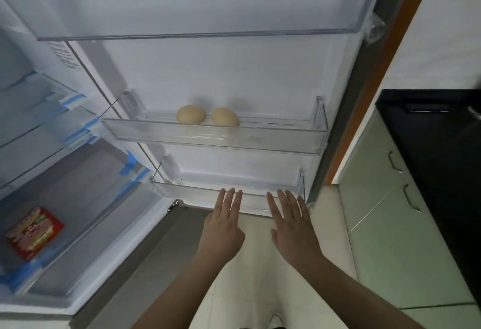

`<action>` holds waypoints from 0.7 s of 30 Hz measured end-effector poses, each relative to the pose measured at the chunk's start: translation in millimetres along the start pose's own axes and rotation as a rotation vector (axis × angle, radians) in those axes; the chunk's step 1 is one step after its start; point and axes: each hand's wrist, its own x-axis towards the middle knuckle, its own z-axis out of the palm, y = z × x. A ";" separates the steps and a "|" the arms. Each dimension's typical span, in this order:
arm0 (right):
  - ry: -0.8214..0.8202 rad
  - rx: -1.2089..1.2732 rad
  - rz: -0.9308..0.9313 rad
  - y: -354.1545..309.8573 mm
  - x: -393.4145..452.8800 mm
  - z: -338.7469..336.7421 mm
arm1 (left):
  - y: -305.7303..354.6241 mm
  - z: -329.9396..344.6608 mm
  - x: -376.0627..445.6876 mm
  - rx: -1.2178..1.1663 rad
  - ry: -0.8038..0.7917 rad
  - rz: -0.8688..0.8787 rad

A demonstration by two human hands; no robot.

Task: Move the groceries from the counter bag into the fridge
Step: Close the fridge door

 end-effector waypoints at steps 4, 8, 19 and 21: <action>0.039 -0.010 0.028 -14.5 -13.5 1.2 | -1.5 -2.4 -10.4 -0.023 -0.004 -0.020; 0.037 0.000 0.062 -39.7 -34.4 1.0 | -12.6 -6.8 -34.2 0.039 -0.013 0.023; 0.001 -0.154 -0.013 -141.1 -107.0 1.1 | -49.9 0.7 -114.9 0.099 0.089 -0.051; -0.033 -0.163 -0.028 -161.0 -116.1 -1.8 | -59.5 1.6 -129.8 0.097 0.064 -0.072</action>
